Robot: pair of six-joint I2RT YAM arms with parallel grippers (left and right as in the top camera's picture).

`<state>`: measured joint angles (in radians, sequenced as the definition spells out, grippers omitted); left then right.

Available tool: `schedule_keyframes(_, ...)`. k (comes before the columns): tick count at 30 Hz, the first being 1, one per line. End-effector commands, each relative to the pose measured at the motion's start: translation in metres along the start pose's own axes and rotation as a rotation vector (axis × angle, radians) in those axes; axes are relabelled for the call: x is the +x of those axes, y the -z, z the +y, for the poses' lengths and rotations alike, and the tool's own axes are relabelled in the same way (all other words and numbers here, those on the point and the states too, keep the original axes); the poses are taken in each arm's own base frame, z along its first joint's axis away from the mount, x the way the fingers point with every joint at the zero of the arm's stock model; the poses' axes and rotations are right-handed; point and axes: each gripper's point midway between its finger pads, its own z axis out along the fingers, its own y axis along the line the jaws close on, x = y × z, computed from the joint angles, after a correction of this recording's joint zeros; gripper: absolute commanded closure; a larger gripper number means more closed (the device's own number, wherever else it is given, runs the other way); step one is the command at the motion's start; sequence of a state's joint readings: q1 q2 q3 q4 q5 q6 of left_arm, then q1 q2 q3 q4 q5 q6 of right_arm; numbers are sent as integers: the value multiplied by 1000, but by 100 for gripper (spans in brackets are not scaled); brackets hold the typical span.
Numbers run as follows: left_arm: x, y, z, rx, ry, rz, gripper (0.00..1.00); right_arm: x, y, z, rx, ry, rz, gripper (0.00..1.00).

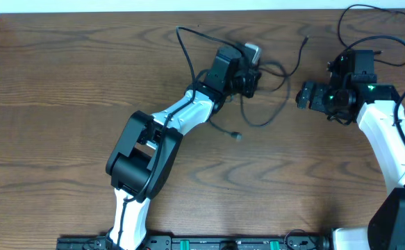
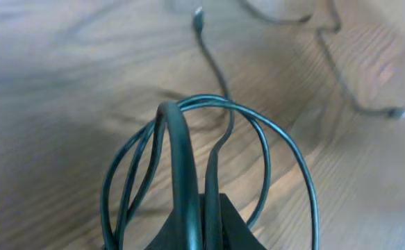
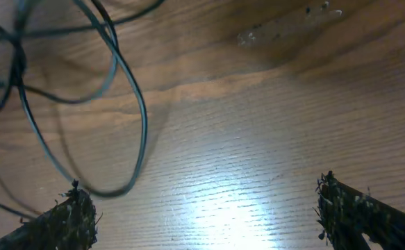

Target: Untangle cables

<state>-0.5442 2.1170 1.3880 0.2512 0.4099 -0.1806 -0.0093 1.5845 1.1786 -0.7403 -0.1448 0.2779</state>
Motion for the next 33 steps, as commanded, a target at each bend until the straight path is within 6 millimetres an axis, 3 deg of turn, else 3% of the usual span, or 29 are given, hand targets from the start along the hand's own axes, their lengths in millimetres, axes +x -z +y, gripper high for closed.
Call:
schedule_keyframes(1, -19, 8, -12, 49, 87, -38, 93, -4, 7, 0, 2, -19, -25, 1)
schedule_keyframes(6, -21, 7, -19, 74, 183, -43, 92, -6, 8, 1, -5, -42, -32, 1)
schedule_keyframes(13, -13, -3, -50, 104, 182, -31, 89, -10, 8, 2, -9, -35, -51, 1)
schedule_keyframes(18, -9, -9, -47, 54, 176, -44, 86, -11, 8, 1, -6, -9, -54, 1)
schedule_keyframes(21, -6, -13, -43, 51, 179, -44, 55, -13, 8, 2, -8, -8, -63, 1)
schedule_keyframes(24, -1, -13, -43, 82, 186, -18, 12, -16, 8, 3, -12, -6, -77, 1)
schedule_keyframes(28, 5, 0, -66, 292, 195, 68, 8, -17, 8, 1, -1, -6, -80, 1)
schedule_keyframes(33, 4, 31, -78, 501, 269, 163, 8, -17, 8, 0, 2, -7, -78, 1)
